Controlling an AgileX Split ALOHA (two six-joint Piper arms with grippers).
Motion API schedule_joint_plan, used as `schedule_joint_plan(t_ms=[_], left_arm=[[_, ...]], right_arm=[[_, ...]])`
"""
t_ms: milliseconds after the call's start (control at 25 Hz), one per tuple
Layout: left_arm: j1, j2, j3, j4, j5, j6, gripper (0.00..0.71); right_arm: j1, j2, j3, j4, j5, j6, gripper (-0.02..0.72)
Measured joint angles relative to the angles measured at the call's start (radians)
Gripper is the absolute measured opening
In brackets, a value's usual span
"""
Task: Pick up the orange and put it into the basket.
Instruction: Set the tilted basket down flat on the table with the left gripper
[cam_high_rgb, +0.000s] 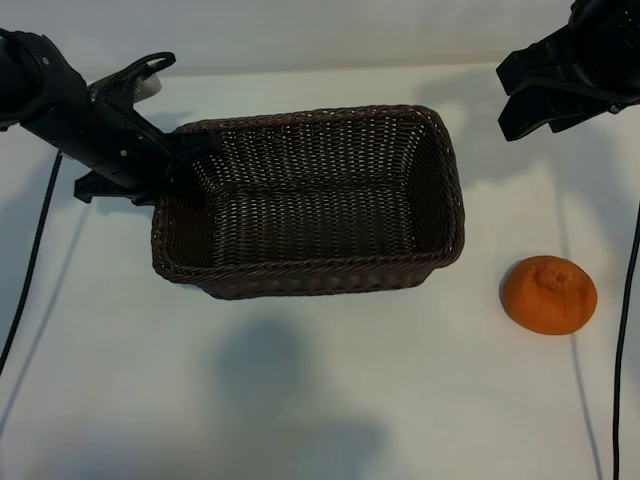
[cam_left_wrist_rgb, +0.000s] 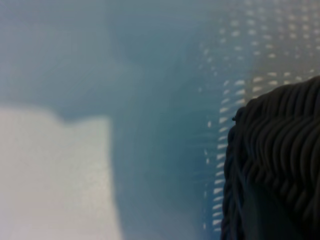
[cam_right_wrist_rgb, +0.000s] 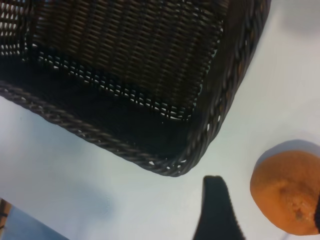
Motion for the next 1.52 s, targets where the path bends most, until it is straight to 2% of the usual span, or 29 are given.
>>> schedule_joint_plan(t_ms=[1520], left_arm=[[-0.001,0.043,-0.002,-0.002,-0.042,0.018,0.151]], right_arm=[[0.0,0.0,0.0,0.0,0.0,0.0,0.456]])
